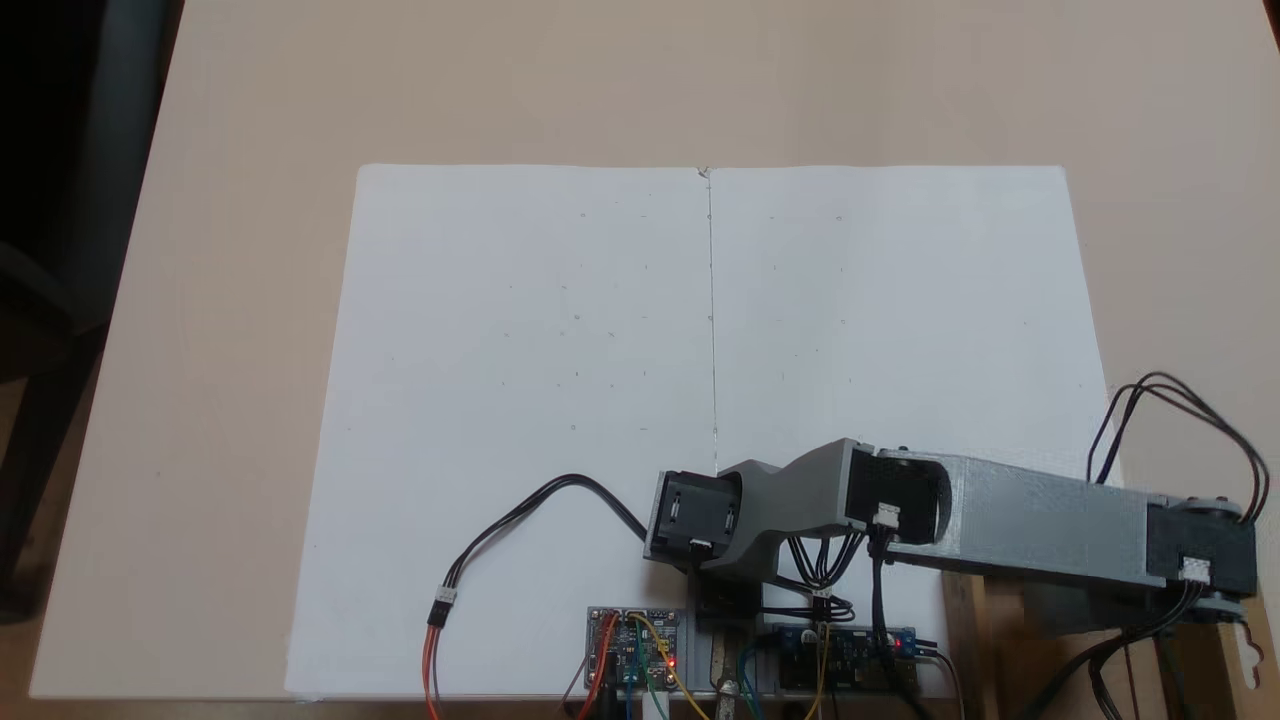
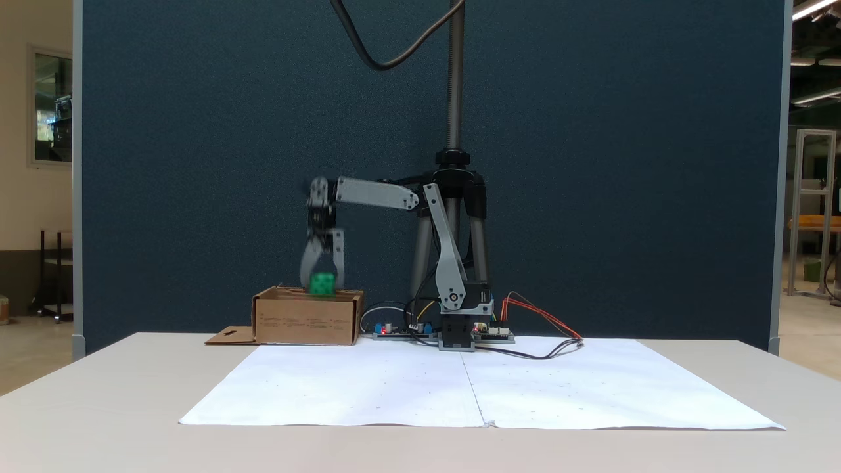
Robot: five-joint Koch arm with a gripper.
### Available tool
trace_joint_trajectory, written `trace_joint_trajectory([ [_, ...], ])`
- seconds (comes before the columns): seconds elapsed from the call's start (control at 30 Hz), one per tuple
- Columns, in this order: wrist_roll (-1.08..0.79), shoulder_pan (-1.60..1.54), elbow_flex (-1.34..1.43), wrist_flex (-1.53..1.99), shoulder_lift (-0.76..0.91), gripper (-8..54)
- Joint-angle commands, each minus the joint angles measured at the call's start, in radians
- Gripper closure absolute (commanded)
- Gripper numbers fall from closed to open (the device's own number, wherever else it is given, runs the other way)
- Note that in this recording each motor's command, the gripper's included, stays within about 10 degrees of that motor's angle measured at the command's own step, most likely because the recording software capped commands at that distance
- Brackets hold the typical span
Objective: Grasp a green dice and put it in the bin.
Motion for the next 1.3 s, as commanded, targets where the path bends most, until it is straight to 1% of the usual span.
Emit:
trace_joint_trajectory([
  [0.0,-0.084,0.017,-0.021,-0.038,0.035,16.8],
  [0.03,-0.083,0.011,0.0,-0.04,0.035,11.7],
  [0.07,-0.083,0.005,0.017,-0.043,0.035,9.3],
  [0.13,-0.081,0.002,0.031,-0.075,0.035,2.2],
  [0.37,-0.049,-0.06,0.032,-0.135,0.043,2.2],
  [0.47,0.067,-0.13,0.031,-0.213,0.086,2.4],
  [0.7,0.367,-0.382,0.031,-0.416,0.259,2.4],
  [0.9,0.439,-0.64,0.031,-0.411,0.373,2.3],
  [1.27,0.465,-1.203,0.031,-0.41,0.491,2.2],
])
